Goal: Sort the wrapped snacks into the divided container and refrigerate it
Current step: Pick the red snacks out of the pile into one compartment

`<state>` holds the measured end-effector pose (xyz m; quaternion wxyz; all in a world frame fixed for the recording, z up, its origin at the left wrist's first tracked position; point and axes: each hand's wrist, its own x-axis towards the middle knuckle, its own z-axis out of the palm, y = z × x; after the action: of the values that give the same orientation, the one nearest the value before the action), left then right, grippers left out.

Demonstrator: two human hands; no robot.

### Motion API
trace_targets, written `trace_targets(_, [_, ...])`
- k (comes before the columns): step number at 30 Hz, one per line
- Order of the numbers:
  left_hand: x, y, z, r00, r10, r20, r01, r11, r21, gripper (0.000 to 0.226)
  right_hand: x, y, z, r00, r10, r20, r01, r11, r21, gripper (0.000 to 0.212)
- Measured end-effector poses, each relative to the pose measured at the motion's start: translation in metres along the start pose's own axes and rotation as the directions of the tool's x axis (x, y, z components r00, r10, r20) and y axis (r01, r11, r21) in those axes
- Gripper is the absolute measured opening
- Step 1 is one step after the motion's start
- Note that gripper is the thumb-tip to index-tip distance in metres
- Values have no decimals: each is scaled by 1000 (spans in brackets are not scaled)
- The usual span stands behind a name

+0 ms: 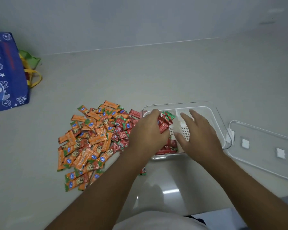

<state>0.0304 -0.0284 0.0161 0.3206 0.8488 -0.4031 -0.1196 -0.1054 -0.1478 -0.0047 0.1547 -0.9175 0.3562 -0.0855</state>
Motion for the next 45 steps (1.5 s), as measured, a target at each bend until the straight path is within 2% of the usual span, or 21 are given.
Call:
trace_targets(3, [9, 8, 18, 996, 39, 75, -47, 993, 107, 33, 0, 18, 0, 998, 61, 22, -61, 998, -3, 65])
trace_targets(7, [17, 3, 37, 985, 24, 170, -67, 966, 251, 32, -3, 30, 3, 989, 129, 72, -128, 992, -25, 61])
trace_targets(10, [17, -2, 47, 978, 51, 201, -127, 913, 387, 37, -2, 29, 3, 989, 123, 78, -121, 992, -28, 60])
trace_targets(12, [17, -4, 50, 975, 61, 212, -149, 890, 430, 48, -2, 27, 2, 990, 120, 70, -119, 993, -19, 57])
trace_targets(15, [18, -5, 51, 972, 67, 223, -159, 890, 426, 62, -3, 27, 2, 987, 137, 84, -136, 991, -12, 55])
trace_targets(19, [10, -9, 42, 976, 167, 141, -205, 922, 327, 47, -4, 24, 1, 987, 143, 73, -143, 990, -12, 54])
trace_targets(22, [-7, -22, 27, 971, 232, 60, -240, 933, 268, 45, -3, 7, 2, 993, 110, 51, -112, 993, 42, 51])
trace_targets(25, [-27, -45, 3, 983, 182, -17, -174, 960, 219, 50, -5, -32, 11, 998, 8, 61, -15, 992, 122, 50])
trace_targets(30, [-59, -102, -44, 997, -19, -76, 33, 982, 188, 48, -15, -110, 32, 963, -262, -60, 269, 929, 255, 43])
trace_targets(34, [-76, -146, -68, 987, -145, -64, 155, 969, 193, 39, -18, -156, 57, 931, -364, 21, 339, 886, 318, 42])
trace_targets(37, [-86, -169, -73, 981, -183, -62, 192, 964, 182, 36, -12, -172, 83, 921, -366, 133, 348, 926, 144, 55])
trace_targets(41, [-91, -189, -72, 975, -221, -30, 223, 962, 161, 37, -2, -180, 120, 919, -145, 367, 157, 988, -3, 86])
trace_targets(45, [-87, -198, -69, 979, -205, 5, 203, 969, 139, 38, 8, -164, 146, 929, -3, 371, 48, 993, -112, 107])
